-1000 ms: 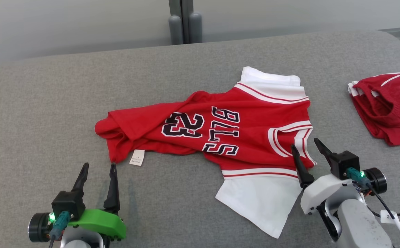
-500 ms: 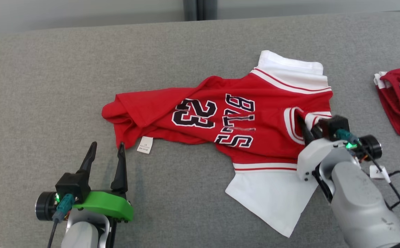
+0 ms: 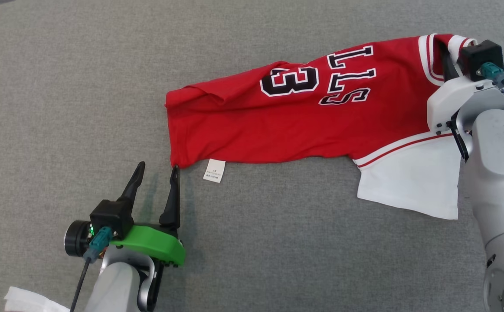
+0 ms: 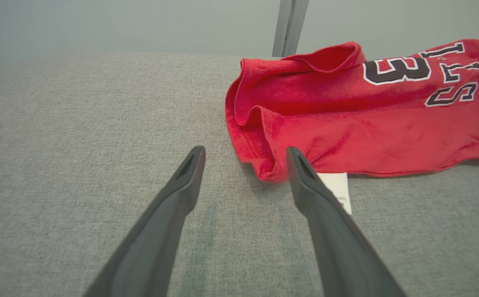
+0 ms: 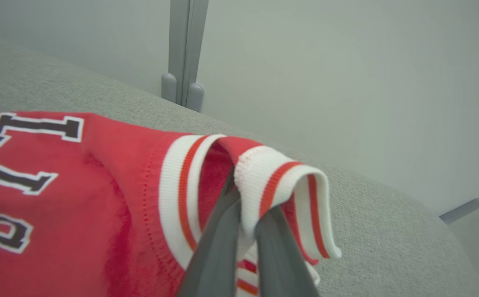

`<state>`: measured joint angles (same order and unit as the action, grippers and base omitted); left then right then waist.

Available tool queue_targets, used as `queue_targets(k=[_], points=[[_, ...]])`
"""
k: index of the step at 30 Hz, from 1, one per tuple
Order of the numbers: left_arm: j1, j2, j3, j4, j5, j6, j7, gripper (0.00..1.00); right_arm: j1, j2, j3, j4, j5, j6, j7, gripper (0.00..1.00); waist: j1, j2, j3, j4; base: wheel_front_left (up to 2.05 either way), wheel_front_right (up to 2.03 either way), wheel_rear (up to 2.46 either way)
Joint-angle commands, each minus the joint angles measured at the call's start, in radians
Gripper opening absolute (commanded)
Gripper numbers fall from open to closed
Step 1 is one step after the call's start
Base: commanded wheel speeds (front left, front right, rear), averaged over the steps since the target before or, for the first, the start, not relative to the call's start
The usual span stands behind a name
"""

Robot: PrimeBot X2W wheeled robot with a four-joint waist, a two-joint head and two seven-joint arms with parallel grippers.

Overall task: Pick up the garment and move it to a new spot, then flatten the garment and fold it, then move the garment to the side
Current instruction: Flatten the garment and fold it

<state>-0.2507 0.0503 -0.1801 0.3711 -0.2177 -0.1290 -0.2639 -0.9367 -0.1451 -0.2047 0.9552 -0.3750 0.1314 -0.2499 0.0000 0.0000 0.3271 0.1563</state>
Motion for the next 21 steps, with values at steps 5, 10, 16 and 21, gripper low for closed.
queue_targets(k=[5,10,16,21], points=[[-0.031,0.009,-0.016,0.025,-0.010,-0.002,0.000,1.00,-0.005,0.042,-0.075,-0.014,-0.059,-0.002,-0.013,1.00,0.0000,0.0000,0.024,-0.005,0.00,0.00,0.00],[-0.041,0.025,-0.026,0.039,-0.028,-0.002,0.000,1.00,0.036,0.079,-0.094,-0.077,-0.039,-0.002,-0.015,1.00,0.0000,0.0000,0.028,-0.043,0.00,0.00,0.00],[-0.051,0.050,-0.025,0.071,-0.056,-0.002,0.000,1.00,0.120,0.091,-0.044,-0.175,0.044,-0.002,-0.016,1.00,0.0000,0.0000,0.030,-0.084,0.00,0.00,0.00],[-0.074,0.058,0.005,0.126,-0.057,-0.002,0.000,1.00,0.186,0.092,0.038,-0.246,0.144,-0.002,-0.016,1.00,0.0000,0.0000,0.036,-0.117,0.00,0.00,0.00]])
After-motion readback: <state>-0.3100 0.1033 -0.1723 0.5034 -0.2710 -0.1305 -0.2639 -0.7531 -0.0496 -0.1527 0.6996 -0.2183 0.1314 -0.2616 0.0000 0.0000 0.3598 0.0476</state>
